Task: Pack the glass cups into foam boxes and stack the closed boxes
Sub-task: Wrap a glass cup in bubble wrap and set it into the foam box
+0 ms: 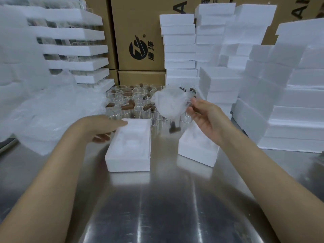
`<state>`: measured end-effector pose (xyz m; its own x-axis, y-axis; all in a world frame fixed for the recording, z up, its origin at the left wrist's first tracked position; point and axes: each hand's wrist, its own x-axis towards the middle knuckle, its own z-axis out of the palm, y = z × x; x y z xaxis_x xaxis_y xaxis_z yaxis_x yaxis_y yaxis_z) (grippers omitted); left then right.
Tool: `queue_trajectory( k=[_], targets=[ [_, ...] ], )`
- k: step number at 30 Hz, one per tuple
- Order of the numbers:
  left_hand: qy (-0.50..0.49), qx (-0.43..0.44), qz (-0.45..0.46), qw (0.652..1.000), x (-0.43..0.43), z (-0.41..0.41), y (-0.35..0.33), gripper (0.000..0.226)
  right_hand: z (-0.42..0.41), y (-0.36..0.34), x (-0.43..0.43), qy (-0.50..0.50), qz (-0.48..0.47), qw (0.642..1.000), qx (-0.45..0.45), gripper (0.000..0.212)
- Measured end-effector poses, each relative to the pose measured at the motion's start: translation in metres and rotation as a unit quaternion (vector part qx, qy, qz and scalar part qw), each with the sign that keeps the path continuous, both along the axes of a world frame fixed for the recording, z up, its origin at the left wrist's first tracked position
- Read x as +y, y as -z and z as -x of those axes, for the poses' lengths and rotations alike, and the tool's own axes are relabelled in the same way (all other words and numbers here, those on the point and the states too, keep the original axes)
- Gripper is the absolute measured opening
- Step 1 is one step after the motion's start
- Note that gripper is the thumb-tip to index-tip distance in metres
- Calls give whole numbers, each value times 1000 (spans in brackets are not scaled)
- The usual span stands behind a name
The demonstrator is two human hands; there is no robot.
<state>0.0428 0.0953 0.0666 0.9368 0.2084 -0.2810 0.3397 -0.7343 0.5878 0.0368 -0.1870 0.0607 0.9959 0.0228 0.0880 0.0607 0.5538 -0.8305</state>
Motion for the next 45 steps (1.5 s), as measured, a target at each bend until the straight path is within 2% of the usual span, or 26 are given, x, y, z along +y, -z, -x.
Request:
queue_trajectory(
  k=[2,3,7,9,11,12,14,15,17,22,27,30,32,33,35,38,42,45],
  targets=[
    [39,50,67,996,-2,2,0,26,-2,2,-2,-7,-14,1000,25,11],
    [58,33,66,996,-5,1,3,22,-3,2,-2,-12,-16,999,31,12],
    [114,-191,50,974,-35,-1,15,10,-6,4,-1,-16,2,999,38,14],
    [107,-217,12,970,-39,1,15,24,-6,4,1,-12,23,999,38,14],
    [98,-156,-58,981,-29,3,8,42,-6,5,2,-9,37,999,36,14],
    [96,-91,-56,990,-23,6,3,49,-7,5,3,-5,41,999,35,14],
    [121,60,11,991,-16,13,-6,45,-8,6,2,3,49,998,33,12],
    [149,101,27,983,-16,16,-9,39,-9,7,1,6,55,998,33,10],
    [198,114,15,973,-18,19,-8,28,-9,9,1,9,64,997,35,9],
    [243,41,-22,969,-21,11,0,15,-6,8,3,7,82,996,34,8],
    [169,-201,-85,961,-35,-7,21,13,-5,8,5,8,110,994,19,8],
    [133,-315,-63,937,-41,-10,28,15,-3,12,10,4,137,991,13,10],
    [118,-371,-28,921,-40,-7,21,31,0,13,15,3,135,991,9,13],
    [119,-368,17,922,-39,-5,15,42,2,13,17,4,132,991,2,15],
    [144,-308,96,935,-39,3,4,59,4,13,21,8,127,992,-9,18],
    [186,-247,87,947,-45,12,-4,80,5,14,25,16,120,993,-7,13],
    [144,-232,138,952,-51,16,-3,66,4,16,27,15,127,992,-12,11],
    [117,-241,118,956,-53,17,-1,62,4,17,28,-7,151,988,-15,14]
  ],
)
